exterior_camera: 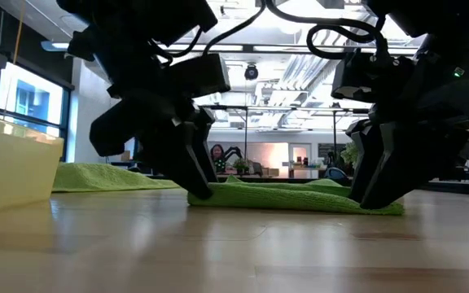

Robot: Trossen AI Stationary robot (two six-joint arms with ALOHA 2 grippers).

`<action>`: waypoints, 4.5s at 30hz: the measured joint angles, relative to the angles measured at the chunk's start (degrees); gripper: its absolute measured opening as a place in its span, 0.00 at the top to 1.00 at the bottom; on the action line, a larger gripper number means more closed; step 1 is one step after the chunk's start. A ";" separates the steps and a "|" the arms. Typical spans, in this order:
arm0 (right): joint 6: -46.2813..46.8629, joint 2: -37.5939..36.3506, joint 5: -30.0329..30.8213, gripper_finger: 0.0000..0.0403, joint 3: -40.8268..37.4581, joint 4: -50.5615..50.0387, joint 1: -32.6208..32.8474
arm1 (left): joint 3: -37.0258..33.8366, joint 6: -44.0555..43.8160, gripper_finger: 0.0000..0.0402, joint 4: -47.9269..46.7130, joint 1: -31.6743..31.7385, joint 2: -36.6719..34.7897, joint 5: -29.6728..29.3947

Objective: Roll microfiber towels into tight, uniform cylinder then place into a basket
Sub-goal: Roll the green microfiber towel

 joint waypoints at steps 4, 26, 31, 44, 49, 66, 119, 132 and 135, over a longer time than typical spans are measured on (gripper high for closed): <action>-0.02 -0.40 -0.12 0.61 -0.02 0.02 0.00 | 0.00 -1.08 0.66 -1.07 0.25 0.00 0.35; -15.99 -6.68 6.83 0.61 -0.15 3.32 6.98 | 0.06 -11.74 0.97 -2.22 0.25 0.44 2.80; -12.59 -2.32 12.07 0.61 -0.09 3.02 7.32 | 0.07 -12.74 0.96 -2.19 0.25 0.39 4.42; -5.47 1.86 12.39 0.67 0.35 0.09 6.45 | 0.07 -17.70 0.96 -2.15 0.21 0.39 10.17; -1.77 1.92 11.32 0.84 0.34 -0.86 6.38 | 0.09 -20.02 0.96 -2.10 0.21 0.39 15.54; 8.03 -4.63 -5.54 1.00 -0.17 1.71 -2.48 | -0.11 -28.25 0.96 -3.11 0.21 -2.60 21.17; 10.02 -1.14 -11.89 1.00 0.02 2.56 -15.47 | 0.02 -9.46 0.74 -2.68 -1.88 -2.87 3.50; 5.12 -1.26 -11.89 0.97 0.02 2.93 -15.43 | 0.15 -11.05 0.75 -5.71 0.50 -0.44 0.91; 2.45 -2.33 -11.93 0.90 -0.14 2.51 -15.43 | 0.28 -11.56 0.75 -5.84 0.57 0.26 2.00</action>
